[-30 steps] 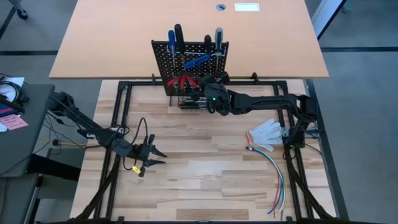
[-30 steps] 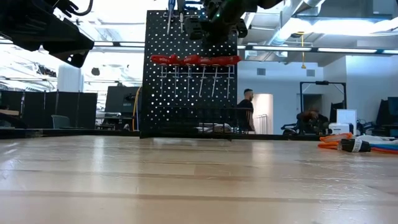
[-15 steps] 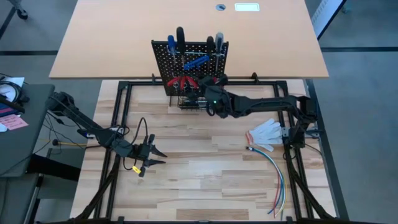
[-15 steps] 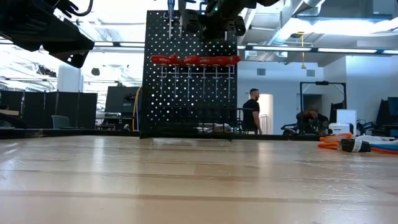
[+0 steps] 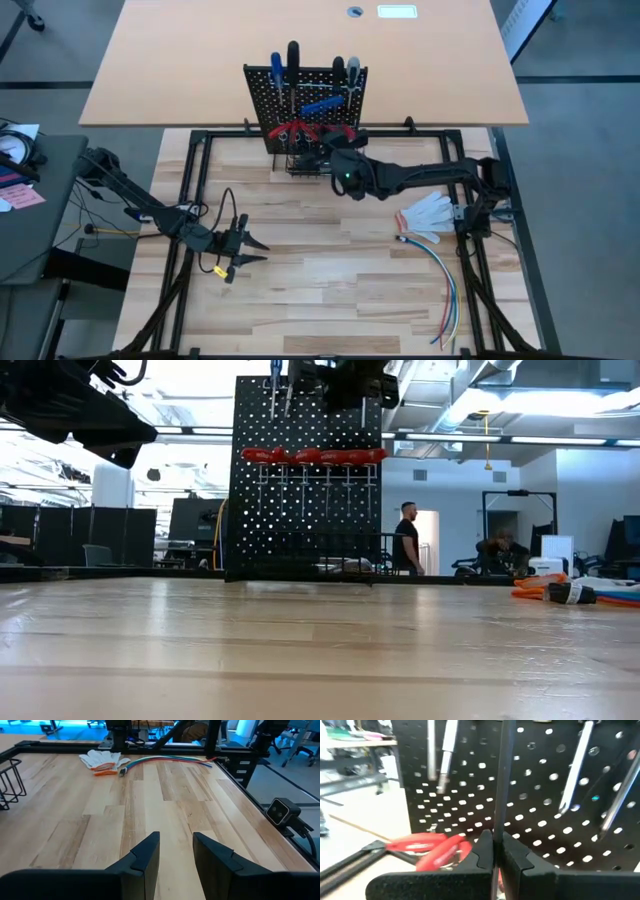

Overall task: Hang tools onto peg board
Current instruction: Hang the blue pick tool on the pegboard, then return to Home Position

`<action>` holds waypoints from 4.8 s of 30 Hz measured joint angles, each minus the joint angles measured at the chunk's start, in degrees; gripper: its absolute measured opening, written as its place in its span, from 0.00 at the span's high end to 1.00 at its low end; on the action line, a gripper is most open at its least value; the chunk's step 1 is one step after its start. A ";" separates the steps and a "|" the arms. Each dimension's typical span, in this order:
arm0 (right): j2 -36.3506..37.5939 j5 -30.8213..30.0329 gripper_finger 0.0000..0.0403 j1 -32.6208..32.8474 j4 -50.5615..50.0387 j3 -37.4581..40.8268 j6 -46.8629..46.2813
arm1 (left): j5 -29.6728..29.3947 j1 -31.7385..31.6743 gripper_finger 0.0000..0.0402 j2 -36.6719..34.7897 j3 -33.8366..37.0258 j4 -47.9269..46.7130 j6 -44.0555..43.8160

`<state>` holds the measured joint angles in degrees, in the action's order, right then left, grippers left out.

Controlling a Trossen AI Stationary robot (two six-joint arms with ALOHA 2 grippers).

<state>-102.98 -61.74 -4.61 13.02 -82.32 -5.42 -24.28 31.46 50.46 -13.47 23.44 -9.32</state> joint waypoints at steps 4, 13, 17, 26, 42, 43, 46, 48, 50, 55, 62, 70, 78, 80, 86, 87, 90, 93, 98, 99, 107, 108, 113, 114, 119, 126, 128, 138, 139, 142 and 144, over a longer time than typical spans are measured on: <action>0.00 -0.08 0.97 1.43 -1.64 -0.90 -3.77 | -0.34 0.00 0.72 0.02 0.00 0.08 0.02; -4.55 -0.28 0.97 2.68 -19.97 -14.20 -14.15 | -0.76 0.00 0.72 0.01 0.00 0.84 0.69; -8.45 0.01 0.97 2.71 -31.90 -21.64 -20.46 | -0.80 0.00 0.72 0.00 0.00 0.81 0.70; -12.21 0.39 0.97 1.02 -38.97 -27.04 -27.41 | -0.63 0.04 0.72 0.00 0.00 0.38 0.55; -12.24 5.46 0.97 -3.61 -44.48 -27.12 -31.68 | -0.58 0.04 0.72 0.00 0.00 0.46 0.32; -12.24 5.68 0.97 -3.74 -44.46 -27.12 -31.78 | -0.58 0.04 0.72 0.00 0.00 0.46 0.30; -12.22 6.36 0.97 -4.20 -44.47 -27.12 -31.88 | -0.58 0.04 0.72 0.02 0.00 0.44 0.26; -12.22 6.39 0.97 -4.48 -44.44 -27.12 -31.90 | -0.58 0.04 0.72 0.01 0.00 0.44 0.22; -12.22 6.45 0.97 -4.58 -43.86 -27.12 -31.90 | -0.58 0.04 0.72 0.00 0.00 0.44 0.09; -12.22 6.59 0.97 -4.68 -42.09 -27.10 -31.88 | -0.58 0.04 0.72 0.02 0.00 0.46 0.04; -12.22 6.74 0.97 -5.71 -42.74 -27.10 -33.83 | -0.58 0.04 0.72 0.00 0.00 0.44 0.01; -12.20 6.74 0.97 -6.09 -41.48 -27.02 -34.92 | -0.56 0.04 0.72 0.00 0.00 0.44 -0.18; -12.20 6.85 0.97 -6.46 -41.56 -26.99 -34.86 | -0.54 0.04 0.72 0.02 0.00 0.44 -0.37; -12.20 7.34 0.97 -6.69 -42.18 -26.99 -34.20 | -0.53 0.04 0.72 0.02 0.00 0.43 -0.39; -12.37 7.50 0.97 -6.96 -45.56 -27.15 -33.39 | -0.52 0.07 0.72 0.02 0.00 0.42 -0.59; -12.37 7.50 0.97 -6.98 -46.19 -27.17 -33.28 | -0.52 0.05 0.72 0.02 0.00 0.44 -0.59; -12.41 7.38 0.95 -7.05 -46.83 -27.17 -31.56 | -0.52 0.06 0.72 0.01 0.00 0.42 -0.61; -12.48 7.32 0.90 -7.20 -46.74 -27.12 -29.07 | -0.52 0.06 0.72 0.02 0.00 0.38 -0.60; -12.75 7.70 0.76 -7.25 -47.05 -26.80 -24.83 | -0.52 0.06 0.72 0.01 0.00 0.37 -0.61; -12.60 7.60 0.73 -7.19 -46.85 -26.86 -24.17 | -0.52 0.05 0.72 0.00 0.00 0.31 -0.61; -11.16 7.70 0.52 -4.40 -45.25 -26.91 -14.75 | -0.52 0.07 0.72 0.00 0.00 -0.05 -0.83; -10.64 7.71 0.50 -3.92 -45.08 -26.91 -13.78 | -0.52 0.07 0.72 0.00 0.00 0.00 -0.83; -7.31 7.80 0.49 -2.02 -48.35 -26.93 -11.65 | -0.52 0.07 0.72 0.00 0.00 -0.03 -0.83; -6.65 7.87 0.49 -1.57 -49.70 -26.93 -11.27 | -0.52 0.07 0.72 0.00 0.00 -0.07 -0.87; -3.05 7.88 0.51 2.24 -59.45 -27.02 -11.05 | -0.12 0.07 0.72 0.02 0.00 -0.29 -1.03; -1.07 7.99 0.56 13.29 -79.08 -23.86 -16.55 | -0.03 0.96 0.72 0.00 0.00 -0.54 -0.82; -0.32 8.06 0.58 17.30 -83.58 -20.05 -21.32 | -0.06 1.92 0.72 0.00 0.00 -0.08 -0.20; 14.48 14.03 0.77 32.66 -66.81 12.77 -45.77 | -0.37 3.33 0.72 -5.68 0.00 0.54 0.48; 16.54 15.71 0.80 32.93 -60.66 16.47 -45.19 | -0.38 3.15 0.72 -6.30 0.00 0.53 0.50; 21.73 21.84 0.87 31.70 -39.36 27.65 -38.87 | -0.41 2.15 0.72 -7.41 0.00 0.52 0.50; 23.23 26.43 0.93 29.31 -24.93 34.21 -32.61 | -0.41 1.13 0.72 -7.50 0.00 0.52 0.48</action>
<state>-79.75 -35.32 24.70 -11.92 -48.11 -38.03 -24.69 32.59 42.96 -13.47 23.97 -8.84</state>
